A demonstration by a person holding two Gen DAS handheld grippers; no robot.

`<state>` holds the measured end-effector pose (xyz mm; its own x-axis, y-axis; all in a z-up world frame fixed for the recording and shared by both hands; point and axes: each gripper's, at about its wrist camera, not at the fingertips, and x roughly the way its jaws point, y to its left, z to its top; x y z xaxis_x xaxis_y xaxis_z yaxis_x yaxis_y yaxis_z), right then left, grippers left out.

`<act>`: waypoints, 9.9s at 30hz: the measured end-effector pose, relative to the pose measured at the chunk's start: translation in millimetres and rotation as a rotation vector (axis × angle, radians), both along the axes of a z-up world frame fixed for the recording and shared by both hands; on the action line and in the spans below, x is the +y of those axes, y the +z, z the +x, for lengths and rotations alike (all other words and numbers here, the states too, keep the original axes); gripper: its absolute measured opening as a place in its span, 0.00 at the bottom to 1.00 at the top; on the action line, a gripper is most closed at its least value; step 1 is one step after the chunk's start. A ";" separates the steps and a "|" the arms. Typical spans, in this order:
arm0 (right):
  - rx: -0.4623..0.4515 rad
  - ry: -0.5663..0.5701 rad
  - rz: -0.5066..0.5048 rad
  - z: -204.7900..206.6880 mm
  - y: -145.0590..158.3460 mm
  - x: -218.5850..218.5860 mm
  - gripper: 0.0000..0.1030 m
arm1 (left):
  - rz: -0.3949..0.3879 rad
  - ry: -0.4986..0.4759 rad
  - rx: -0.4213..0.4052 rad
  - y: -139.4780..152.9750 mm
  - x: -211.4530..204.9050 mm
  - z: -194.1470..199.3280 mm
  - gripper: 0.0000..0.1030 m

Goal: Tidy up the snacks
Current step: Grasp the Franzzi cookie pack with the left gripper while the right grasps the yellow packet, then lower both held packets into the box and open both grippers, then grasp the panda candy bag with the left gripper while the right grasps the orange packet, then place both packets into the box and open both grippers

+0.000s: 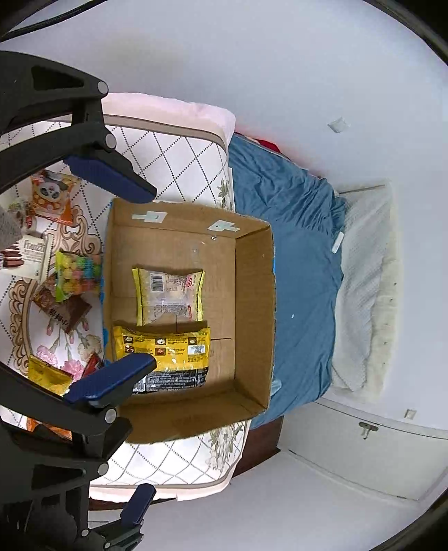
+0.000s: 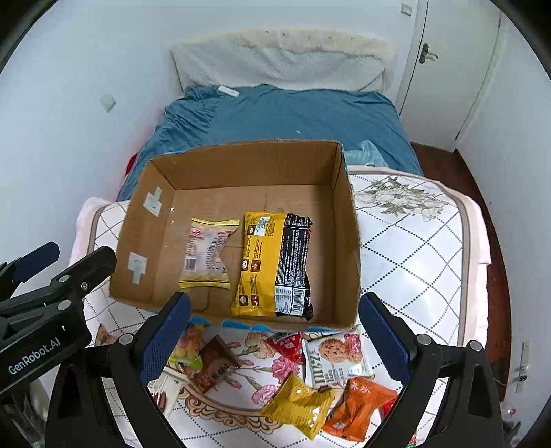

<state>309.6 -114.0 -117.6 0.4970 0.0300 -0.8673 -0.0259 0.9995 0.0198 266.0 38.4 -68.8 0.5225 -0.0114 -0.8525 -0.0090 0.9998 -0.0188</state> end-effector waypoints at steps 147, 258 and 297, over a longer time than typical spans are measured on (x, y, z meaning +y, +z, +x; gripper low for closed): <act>0.031 -0.039 -0.019 80.1 -42.6 -6.4 0.97 | 0.004 0.004 0.047 -44.6 12.2 84.2 0.93; 0.154 -0.068 0.407 10.7 -39.7 4.5 0.42 | -0.172 -0.049 0.156 -20.6 44.2 88.7 0.37; 0.339 -0.057 0.147 133.4 -128.9 25.7 0.96 | -0.075 -0.105 0.372 -124.2 32.8 176.1 0.91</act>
